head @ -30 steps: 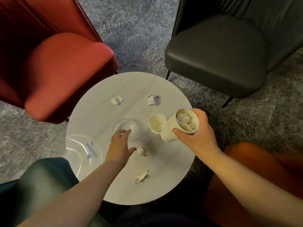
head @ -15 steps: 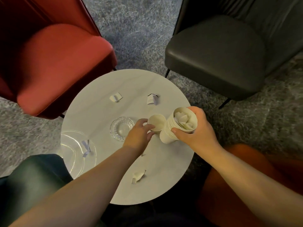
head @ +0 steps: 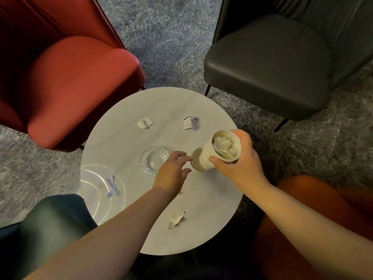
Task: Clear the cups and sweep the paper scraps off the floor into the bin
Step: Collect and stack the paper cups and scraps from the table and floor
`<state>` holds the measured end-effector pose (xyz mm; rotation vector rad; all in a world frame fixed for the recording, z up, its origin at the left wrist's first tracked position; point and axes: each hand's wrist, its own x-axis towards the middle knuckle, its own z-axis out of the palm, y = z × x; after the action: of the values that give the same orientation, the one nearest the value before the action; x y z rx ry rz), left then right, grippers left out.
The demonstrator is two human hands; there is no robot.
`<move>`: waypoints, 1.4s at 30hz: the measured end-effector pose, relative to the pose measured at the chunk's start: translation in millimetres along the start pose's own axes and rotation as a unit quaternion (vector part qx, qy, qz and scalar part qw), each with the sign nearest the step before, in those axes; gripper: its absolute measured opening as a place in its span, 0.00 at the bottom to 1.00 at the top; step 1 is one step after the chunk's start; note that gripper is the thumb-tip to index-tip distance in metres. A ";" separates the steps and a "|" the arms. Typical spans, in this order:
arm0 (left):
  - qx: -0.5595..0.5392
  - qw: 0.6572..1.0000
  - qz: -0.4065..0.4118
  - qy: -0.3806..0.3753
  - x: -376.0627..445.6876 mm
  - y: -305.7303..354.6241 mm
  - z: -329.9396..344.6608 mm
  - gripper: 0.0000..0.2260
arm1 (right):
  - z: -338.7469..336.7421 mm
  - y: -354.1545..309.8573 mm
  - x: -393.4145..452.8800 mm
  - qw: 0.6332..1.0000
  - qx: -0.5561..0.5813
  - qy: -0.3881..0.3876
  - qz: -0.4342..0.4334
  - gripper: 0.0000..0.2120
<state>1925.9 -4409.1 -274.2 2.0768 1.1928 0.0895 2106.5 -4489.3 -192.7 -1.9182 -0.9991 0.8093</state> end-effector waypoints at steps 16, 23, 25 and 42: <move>0.006 0.989 -0.147 -0.021 -42.7 -64.5 16.0 0.14 | 41.5 51.4 -0.6 0.991 -0.057 -0.095 0.073 0.35; 0.098 0.986 0.027 0.135 -1.9 -44.7 12.0 0.26 | 39.0 48.2 -3.8 0.993 -0.026 -0.066 0.091 0.34; 0.129 0.985 0.061 0.099 20.2 -40.3 8.2 0.33 | 37.6 47.4 -5.3 0.994 -0.016 -0.055 0.096 0.34; 0.053 0.998 0.027 -0.021 46.8 -33.0 15.2 0.30 | 9.0 27.8 6.6 0.993 0.047 0.076 0.080 0.32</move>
<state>1934.7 -4371.2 -319.0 2.1919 1.1390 0.0088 2111.9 -4490.4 -222.1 -1.9646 -0.7107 0.7734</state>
